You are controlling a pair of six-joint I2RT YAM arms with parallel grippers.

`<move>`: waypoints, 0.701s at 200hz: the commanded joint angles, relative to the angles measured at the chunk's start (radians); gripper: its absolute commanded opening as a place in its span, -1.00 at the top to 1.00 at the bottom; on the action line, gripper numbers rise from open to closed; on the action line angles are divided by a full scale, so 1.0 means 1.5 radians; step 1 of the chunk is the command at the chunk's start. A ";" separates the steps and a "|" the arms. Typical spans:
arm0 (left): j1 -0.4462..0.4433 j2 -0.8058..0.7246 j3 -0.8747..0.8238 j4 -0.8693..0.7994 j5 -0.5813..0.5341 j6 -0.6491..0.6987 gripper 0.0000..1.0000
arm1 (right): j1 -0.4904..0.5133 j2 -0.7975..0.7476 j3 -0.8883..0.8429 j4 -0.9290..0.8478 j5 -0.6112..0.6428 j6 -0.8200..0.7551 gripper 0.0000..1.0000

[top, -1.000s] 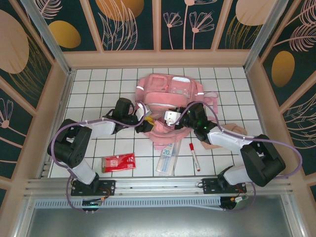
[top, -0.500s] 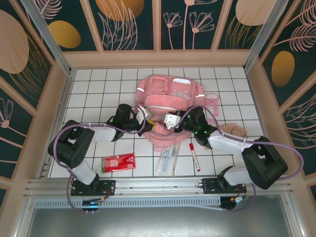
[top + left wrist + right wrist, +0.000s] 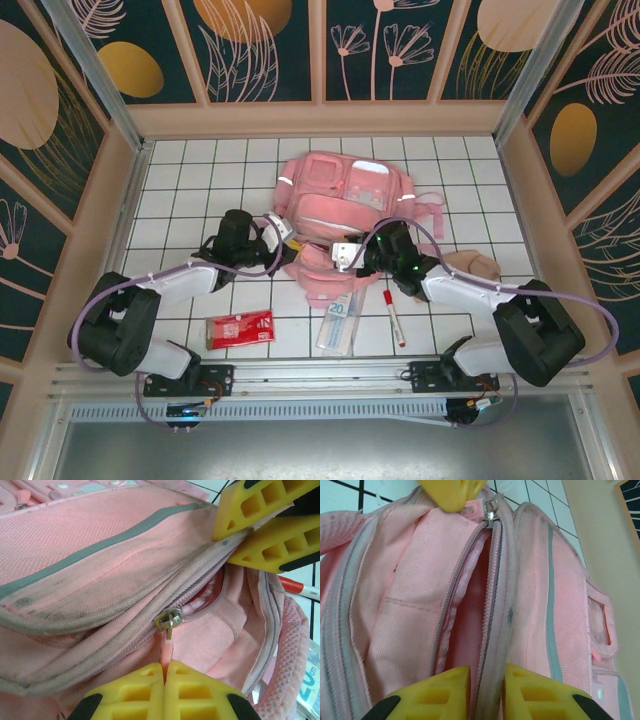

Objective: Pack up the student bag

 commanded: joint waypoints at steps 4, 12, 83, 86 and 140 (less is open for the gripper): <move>0.011 -0.023 0.027 -0.023 -0.026 0.017 1.00 | 0.005 -0.025 -0.008 -0.019 -0.022 0.029 0.67; 0.012 -0.024 0.032 -0.044 -0.030 0.034 1.00 | 0.004 -0.028 -0.006 -0.009 -0.035 0.040 0.83; 0.022 0.010 0.136 -0.303 -0.169 0.175 1.00 | -0.022 -0.022 -0.012 -0.003 -0.029 -0.021 1.00; 0.026 0.012 0.140 -0.312 -0.180 0.180 1.00 | -0.023 -0.019 -0.011 -0.005 -0.028 -0.024 1.00; 0.045 0.037 0.176 -0.386 -0.261 0.287 1.00 | -0.020 0.002 -0.028 0.029 -0.016 -0.021 1.00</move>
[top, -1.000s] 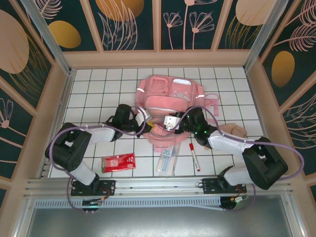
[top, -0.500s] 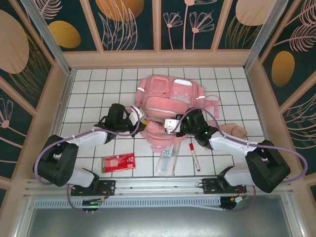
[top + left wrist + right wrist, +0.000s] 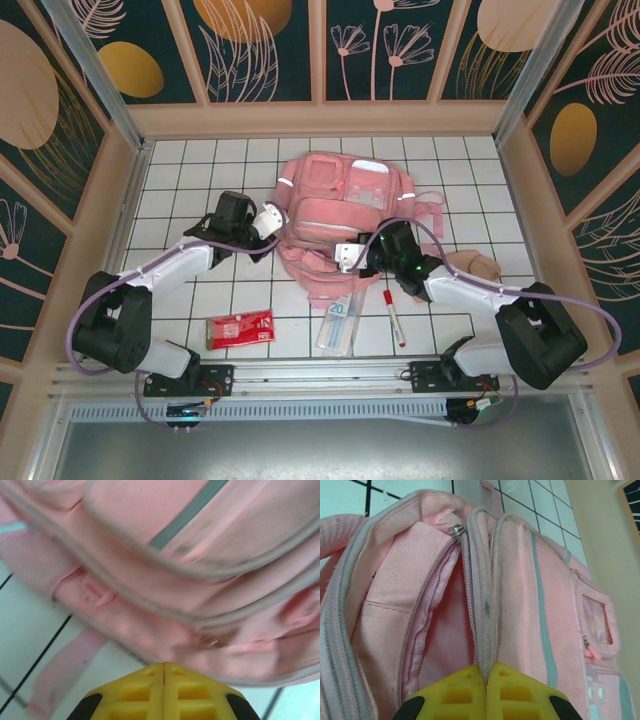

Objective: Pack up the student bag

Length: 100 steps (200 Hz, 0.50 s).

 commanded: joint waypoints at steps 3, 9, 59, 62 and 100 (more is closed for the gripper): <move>0.003 0.029 0.032 -0.088 0.001 0.099 1.00 | -0.004 0.007 -0.016 0.034 -0.001 0.006 1.00; 0.003 0.033 0.040 -0.123 0.087 0.144 1.00 | -0.007 0.004 -0.018 0.044 -0.011 0.020 1.00; -0.021 0.026 -0.018 0.157 0.231 -0.153 0.23 | -0.009 -0.025 -0.008 0.061 -0.068 0.123 -0.07; -0.021 0.030 -0.016 0.158 0.225 -0.154 0.23 | -0.007 -0.028 -0.002 0.051 -0.075 0.133 -0.11; 0.006 0.109 0.085 0.117 0.003 -0.396 -0.03 | 0.003 -0.055 0.036 0.021 -0.162 0.307 -0.24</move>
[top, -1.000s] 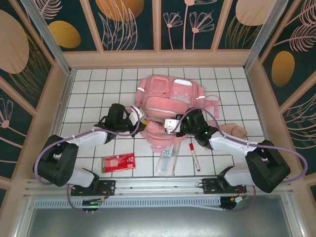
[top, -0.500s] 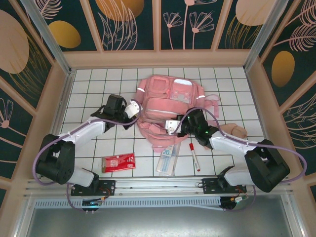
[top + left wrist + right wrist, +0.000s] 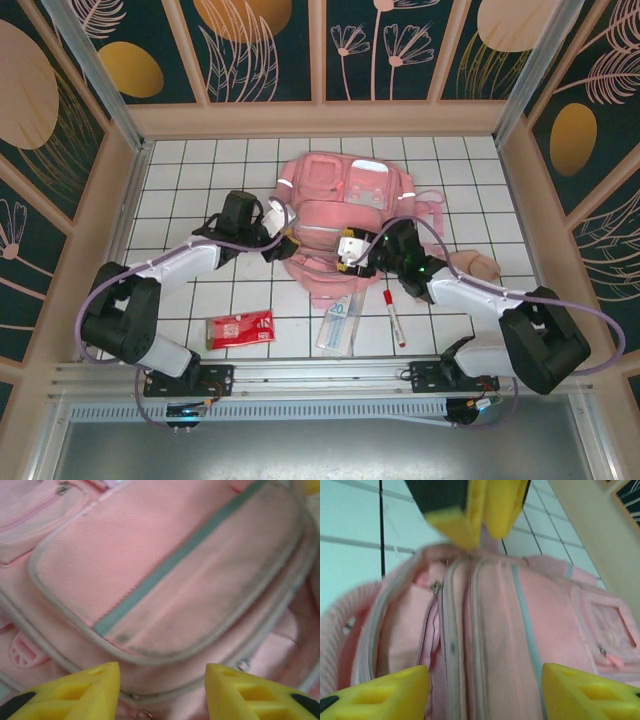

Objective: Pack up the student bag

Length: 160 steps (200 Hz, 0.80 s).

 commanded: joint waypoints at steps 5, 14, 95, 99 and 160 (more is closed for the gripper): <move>0.037 0.079 0.116 -0.014 -0.155 -0.276 -0.06 | 0.012 -0.033 0.018 0.029 -0.056 0.176 -0.25; 0.054 0.126 0.178 -0.069 -0.154 -0.344 -0.08 | 0.016 -0.045 -0.006 0.104 -0.001 0.266 -0.26; 0.033 0.361 0.347 -0.193 -0.076 -0.445 -0.03 | -0.111 0.093 0.076 -0.150 0.190 1.028 -0.08; 0.030 0.358 0.338 -0.187 -0.074 -0.438 -0.02 | -0.122 0.110 0.079 -0.141 0.172 1.016 -0.03; -0.045 0.275 0.164 -0.127 -0.023 -0.411 0.14 | -0.203 0.340 0.243 -0.121 0.043 0.823 0.47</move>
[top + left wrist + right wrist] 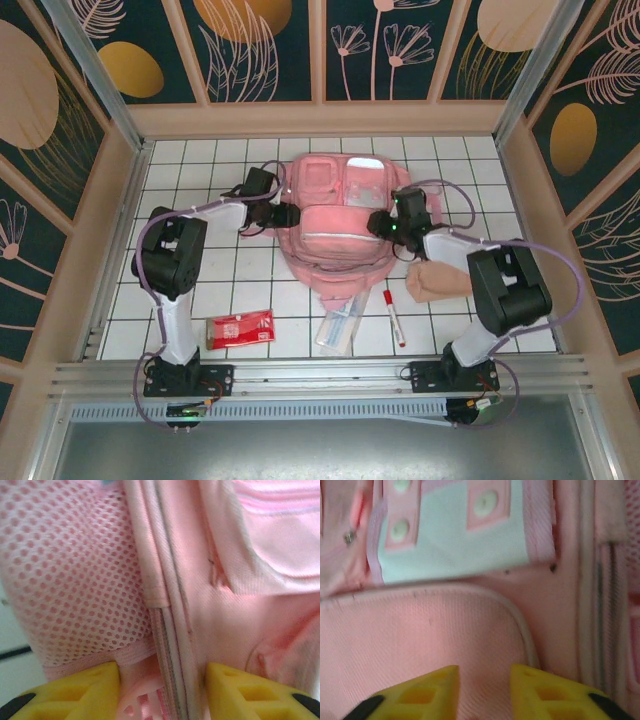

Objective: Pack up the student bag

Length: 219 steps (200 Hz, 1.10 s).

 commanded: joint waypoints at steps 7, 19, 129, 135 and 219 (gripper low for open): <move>-0.088 -0.026 -0.095 -0.026 0.115 0.004 0.15 | -0.014 0.099 0.092 -0.020 -0.095 -0.093 0.47; -0.124 -0.033 -0.116 -0.015 0.133 -0.012 0.17 | -0.019 0.134 0.133 -0.023 -0.121 -0.119 0.44; -0.191 -0.229 0.009 -0.153 -0.052 0.306 0.10 | -0.024 0.199 0.213 0.146 -0.286 -0.014 0.00; -0.193 -0.227 0.012 -0.131 -0.045 0.330 0.10 | -0.028 0.174 0.204 0.136 -0.280 -0.007 -0.02; -0.271 0.008 0.193 -0.106 -0.035 0.586 -0.44 | -0.169 -0.132 0.081 -0.165 -0.105 -0.050 -0.12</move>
